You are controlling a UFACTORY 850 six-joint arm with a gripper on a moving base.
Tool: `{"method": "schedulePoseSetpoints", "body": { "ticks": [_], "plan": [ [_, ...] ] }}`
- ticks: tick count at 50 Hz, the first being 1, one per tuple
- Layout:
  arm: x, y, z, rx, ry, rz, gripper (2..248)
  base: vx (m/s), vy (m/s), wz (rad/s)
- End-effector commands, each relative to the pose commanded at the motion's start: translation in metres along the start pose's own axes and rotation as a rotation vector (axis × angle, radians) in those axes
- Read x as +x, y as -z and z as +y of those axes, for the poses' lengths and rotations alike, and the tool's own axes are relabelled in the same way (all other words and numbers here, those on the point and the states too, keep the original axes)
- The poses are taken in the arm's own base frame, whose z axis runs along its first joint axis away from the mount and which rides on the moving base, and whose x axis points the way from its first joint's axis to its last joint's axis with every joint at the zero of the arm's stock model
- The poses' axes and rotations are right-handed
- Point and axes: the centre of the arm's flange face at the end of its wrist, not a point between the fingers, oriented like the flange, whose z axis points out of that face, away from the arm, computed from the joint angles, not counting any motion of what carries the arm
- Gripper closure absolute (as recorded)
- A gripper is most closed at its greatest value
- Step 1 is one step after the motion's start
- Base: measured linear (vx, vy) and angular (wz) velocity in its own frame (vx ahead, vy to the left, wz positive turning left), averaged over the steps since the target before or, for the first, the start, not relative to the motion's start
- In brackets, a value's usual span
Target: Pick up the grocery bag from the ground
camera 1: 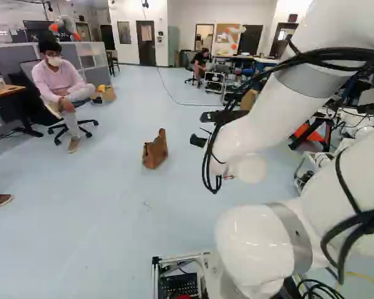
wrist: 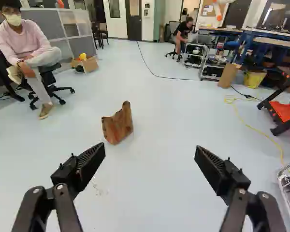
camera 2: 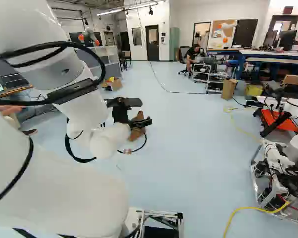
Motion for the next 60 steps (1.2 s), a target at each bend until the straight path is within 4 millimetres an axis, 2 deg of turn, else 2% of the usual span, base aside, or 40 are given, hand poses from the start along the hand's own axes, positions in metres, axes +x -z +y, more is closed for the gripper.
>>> {"method": "schedulePoseSetpoints", "body": {
  "ticks": [21, 60],
  "plan": [
    [0.0, 0.0, 0.0, 0.0, 0.0, 0.0, 3, 0.073, 0.014, 0.001],
    [0.0, 0.0, 0.0, 0.0, 0.0, 0.0, 3, 0.194, 0.107, -0.026]
  ]
}}
